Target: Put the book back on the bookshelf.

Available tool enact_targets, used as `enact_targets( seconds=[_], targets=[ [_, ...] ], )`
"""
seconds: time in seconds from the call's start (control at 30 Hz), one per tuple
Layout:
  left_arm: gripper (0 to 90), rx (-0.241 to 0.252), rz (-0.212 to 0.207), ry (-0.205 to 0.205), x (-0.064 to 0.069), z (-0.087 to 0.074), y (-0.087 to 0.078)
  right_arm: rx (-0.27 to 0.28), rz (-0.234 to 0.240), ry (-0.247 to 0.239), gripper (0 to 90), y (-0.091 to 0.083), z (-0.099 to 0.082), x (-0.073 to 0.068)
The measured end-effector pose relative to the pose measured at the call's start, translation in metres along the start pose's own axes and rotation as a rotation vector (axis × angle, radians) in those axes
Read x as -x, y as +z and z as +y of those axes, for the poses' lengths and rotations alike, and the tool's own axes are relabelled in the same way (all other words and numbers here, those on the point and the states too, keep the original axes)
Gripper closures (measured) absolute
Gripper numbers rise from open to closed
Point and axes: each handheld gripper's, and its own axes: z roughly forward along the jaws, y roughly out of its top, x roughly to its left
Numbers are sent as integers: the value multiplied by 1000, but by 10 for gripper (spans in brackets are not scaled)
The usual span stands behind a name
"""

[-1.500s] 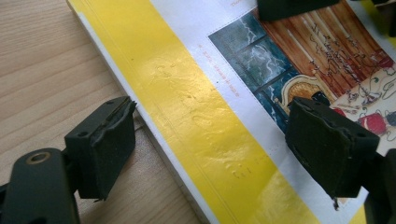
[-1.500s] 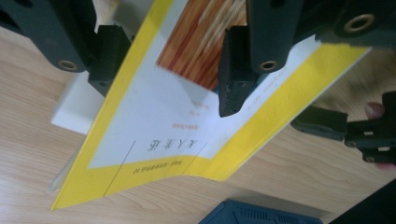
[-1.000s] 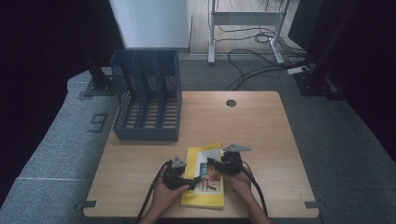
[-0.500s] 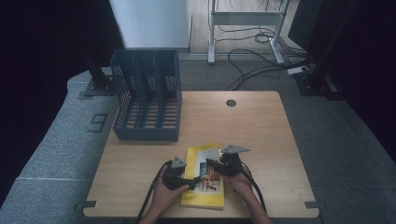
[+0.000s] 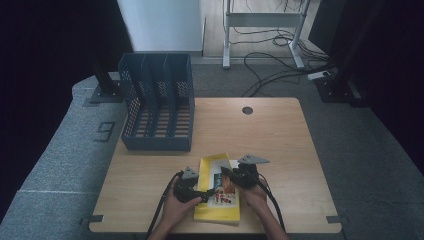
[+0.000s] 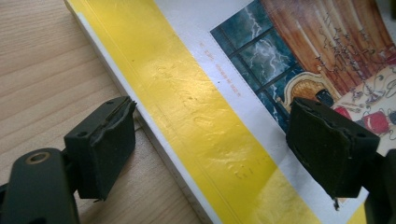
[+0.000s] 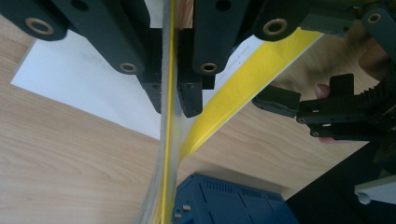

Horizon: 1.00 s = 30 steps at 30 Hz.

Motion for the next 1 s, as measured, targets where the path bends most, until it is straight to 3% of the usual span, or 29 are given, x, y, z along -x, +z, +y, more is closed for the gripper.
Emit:
enact_targets(
  seconds=[0.37,0.77,1.0],
  targets=[
    [174,25,-54,-29,-13,2,-5,39,5,-35,861,-6,6,-9],
    [156,46,-89,-53,-16,5,-9,80,23,-78,861,-14,11,-20],
    [154,58,-133,-65,-18,6,-10,109,28,-101,861,-19,13,-26]
  ],
)
